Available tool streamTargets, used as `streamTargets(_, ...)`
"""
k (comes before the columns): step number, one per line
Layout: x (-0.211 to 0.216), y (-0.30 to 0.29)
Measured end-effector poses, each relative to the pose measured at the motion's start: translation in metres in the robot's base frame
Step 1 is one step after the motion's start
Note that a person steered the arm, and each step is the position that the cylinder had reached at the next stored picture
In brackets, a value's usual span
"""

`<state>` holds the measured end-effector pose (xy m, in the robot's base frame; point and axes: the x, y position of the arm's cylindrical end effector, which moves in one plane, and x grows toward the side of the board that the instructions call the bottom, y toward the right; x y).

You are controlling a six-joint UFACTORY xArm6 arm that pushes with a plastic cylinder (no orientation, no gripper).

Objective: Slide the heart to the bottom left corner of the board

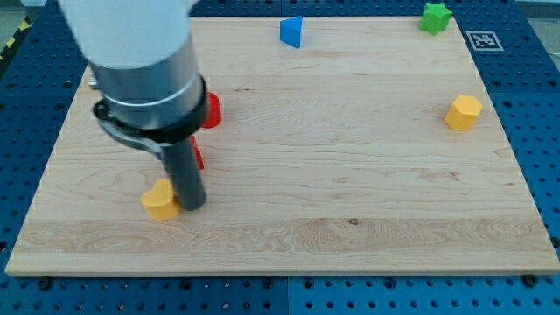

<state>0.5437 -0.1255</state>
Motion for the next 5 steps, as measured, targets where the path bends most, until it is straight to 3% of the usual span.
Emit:
streamTargets(2,-0.005,-0.086)
streamTargets(3,-0.019,-0.101)
streamTargets(5,0.000,-0.134)
